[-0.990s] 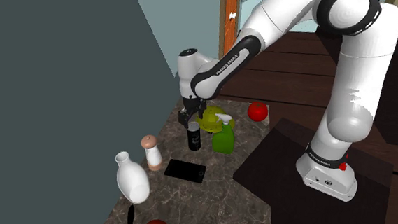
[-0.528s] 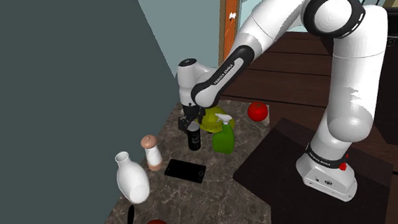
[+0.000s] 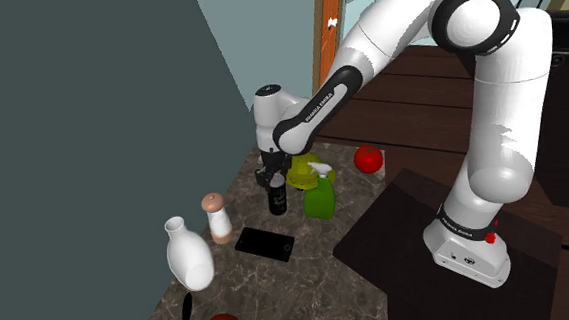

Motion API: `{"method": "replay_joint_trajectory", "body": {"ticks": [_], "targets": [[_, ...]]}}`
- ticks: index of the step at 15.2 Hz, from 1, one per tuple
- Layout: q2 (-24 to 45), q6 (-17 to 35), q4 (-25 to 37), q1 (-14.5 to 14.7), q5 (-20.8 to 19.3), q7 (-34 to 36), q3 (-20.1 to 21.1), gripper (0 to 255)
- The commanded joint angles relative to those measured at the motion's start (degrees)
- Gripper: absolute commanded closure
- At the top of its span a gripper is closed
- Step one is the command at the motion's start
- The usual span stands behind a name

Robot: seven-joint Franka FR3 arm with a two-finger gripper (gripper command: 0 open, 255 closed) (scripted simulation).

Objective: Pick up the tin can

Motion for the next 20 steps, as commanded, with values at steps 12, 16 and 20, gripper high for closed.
{"method": "replay_joint_trajectory", "body": {"ticks": [12,16,20], "targets": [[-5.1,-6.1,1.0,-0.7,2.3,-1.6,0.9,255],[-7.2,-8.8,1.7,-0.9,3.2,-2.2,1.2,255],[-8.2,-10.4,2.3,-0.9,3.7,-2.5,1.3,255]]}}
